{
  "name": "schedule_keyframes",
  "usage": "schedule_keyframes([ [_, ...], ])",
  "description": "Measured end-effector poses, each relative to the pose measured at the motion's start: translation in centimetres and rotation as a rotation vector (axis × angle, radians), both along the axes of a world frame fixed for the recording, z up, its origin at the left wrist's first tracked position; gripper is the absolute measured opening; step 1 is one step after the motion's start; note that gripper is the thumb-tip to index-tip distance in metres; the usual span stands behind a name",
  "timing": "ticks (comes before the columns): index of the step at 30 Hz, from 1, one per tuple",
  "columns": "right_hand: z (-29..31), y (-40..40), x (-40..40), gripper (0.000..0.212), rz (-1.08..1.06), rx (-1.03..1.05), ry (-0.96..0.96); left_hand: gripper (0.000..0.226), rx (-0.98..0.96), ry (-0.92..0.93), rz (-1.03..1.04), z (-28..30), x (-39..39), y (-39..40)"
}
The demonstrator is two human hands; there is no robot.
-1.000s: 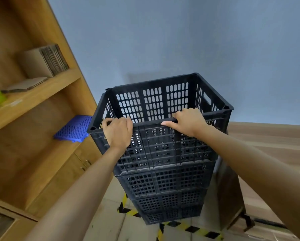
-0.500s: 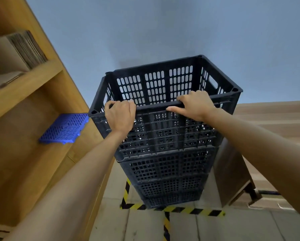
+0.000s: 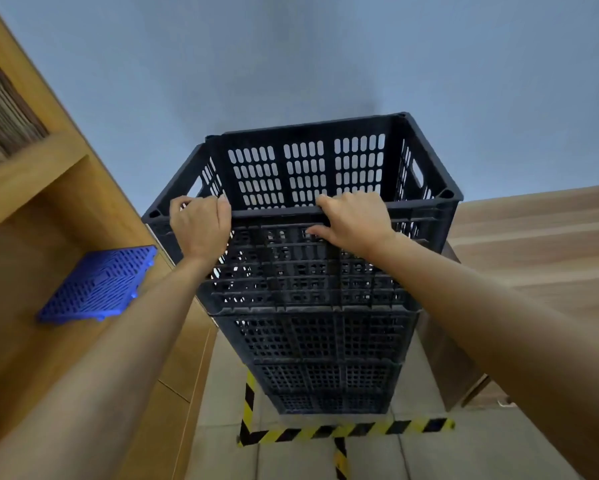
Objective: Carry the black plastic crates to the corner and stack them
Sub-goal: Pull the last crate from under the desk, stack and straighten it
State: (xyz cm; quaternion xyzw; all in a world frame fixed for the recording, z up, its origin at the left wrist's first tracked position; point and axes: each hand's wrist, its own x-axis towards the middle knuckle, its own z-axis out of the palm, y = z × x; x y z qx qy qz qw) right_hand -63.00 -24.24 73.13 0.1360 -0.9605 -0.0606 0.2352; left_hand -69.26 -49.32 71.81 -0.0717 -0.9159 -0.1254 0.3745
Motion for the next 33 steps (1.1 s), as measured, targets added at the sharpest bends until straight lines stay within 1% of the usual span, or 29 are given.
schedule_keyframes([
  [5, 0.5, -0.7, -1.0, 0.048, 0.043, -0.012, 0.012, 0.053, 0.006, -0.027, -0.016, 0.1, -1.4, -0.9],
  [7, 0.6, -0.2, -1.5, 0.052, 0.039, 0.017, 0.027, 0.052, 0.031, -0.048, -0.003, 0.2, -1.3, -0.4],
  [11, 0.7, 1.8, -2.3, 0.052, 0.064, 0.056, 0.022, 0.050, 0.028, -0.076, 0.022, 0.1, -0.3, 1.1],
  [14, 0.8, 3.8, -3.2, 0.052, 0.082, 0.069, 0.033, 0.049, 0.040, -0.083, -0.013, 0.3, 0.3, 2.7],
  [16, 0.8, 5.1, -4.3, 0.052, 0.096, 0.071, 0.023, 0.051, 0.022, -0.071, -0.024, 0.3, 0.4, 3.9],
  [21, 0.8, 8.1, -7.1, 0.054, 0.179, 0.051, 0.009, 0.054, 0.016, -0.110, 0.012, 0.2, -0.4, 6.9],
  [26, 0.6, 10.0, -9.0, 0.047, 0.235, 0.062, 0.058, 0.052, -0.021, -0.098, 0.037, 0.2, -1.1, 8.4],
  [28, 0.8, 10.6, -9.8, 0.049, 0.231, 0.076, 0.049, 0.052, -0.025, -0.121, 0.049, 0.3, -1.3, 9.0],
  [31, 1.0, 12.2, -11.0, 0.058, 0.220, 0.065, 0.020, 0.051, -0.051, -0.133, 0.038, 0.5, -1.4, 10.7],
  [33, 1.2, 13.2, -11.5, 0.058, 0.230, 0.037, 0.021, 0.046, -0.084, -0.114, 0.029, 0.4, -1.3, 11.7],
])
